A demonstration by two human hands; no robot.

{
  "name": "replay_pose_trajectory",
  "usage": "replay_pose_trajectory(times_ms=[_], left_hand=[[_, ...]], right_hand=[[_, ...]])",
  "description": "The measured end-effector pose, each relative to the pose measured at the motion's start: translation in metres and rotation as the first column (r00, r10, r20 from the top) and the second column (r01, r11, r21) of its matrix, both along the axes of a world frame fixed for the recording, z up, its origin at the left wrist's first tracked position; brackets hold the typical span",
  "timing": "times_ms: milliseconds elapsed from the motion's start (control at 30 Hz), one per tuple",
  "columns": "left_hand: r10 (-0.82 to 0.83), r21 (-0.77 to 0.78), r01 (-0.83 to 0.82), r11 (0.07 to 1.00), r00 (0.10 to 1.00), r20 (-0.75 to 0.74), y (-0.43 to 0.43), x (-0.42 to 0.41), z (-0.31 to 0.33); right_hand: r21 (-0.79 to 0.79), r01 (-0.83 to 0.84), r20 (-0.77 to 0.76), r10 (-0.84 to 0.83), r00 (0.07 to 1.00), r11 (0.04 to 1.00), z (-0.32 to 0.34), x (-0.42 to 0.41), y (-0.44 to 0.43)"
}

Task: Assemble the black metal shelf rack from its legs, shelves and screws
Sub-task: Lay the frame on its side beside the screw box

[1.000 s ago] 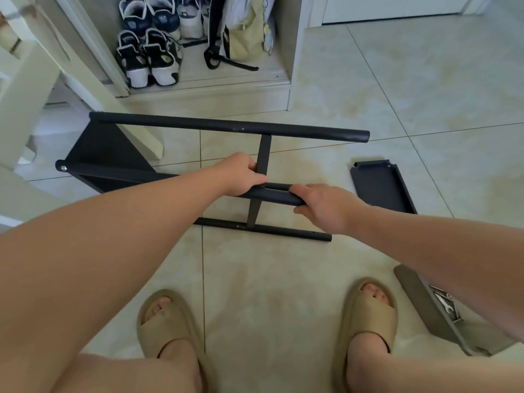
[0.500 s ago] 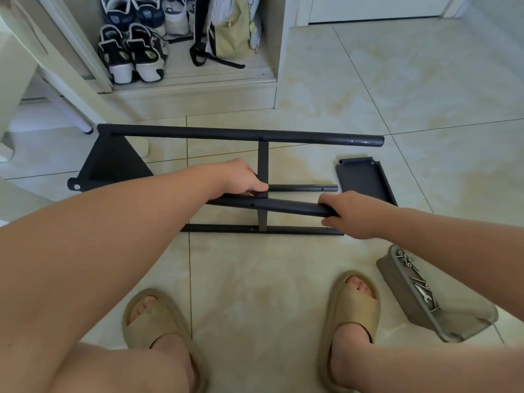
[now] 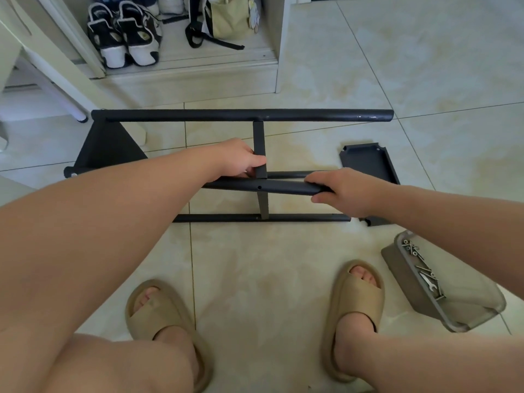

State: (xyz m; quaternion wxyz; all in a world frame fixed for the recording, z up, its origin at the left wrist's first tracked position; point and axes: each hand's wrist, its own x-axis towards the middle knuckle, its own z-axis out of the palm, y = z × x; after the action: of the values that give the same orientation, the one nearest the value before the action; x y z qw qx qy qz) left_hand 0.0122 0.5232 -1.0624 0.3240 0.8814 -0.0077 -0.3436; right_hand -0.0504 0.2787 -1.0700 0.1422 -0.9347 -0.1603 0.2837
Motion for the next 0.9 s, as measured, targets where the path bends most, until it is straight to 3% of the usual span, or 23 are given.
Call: replay_pose_trajectory(times_ms=[900], left_hand=[[0.071, -0.141, -0.063, 0.988, 0.996, 0.054, -0.003, -0.001, -0.016]], right_hand=[[0.006, 0.062, -0.020, -0.062, 0.998, 0.998, -0.003, 0.010, -0.010]])
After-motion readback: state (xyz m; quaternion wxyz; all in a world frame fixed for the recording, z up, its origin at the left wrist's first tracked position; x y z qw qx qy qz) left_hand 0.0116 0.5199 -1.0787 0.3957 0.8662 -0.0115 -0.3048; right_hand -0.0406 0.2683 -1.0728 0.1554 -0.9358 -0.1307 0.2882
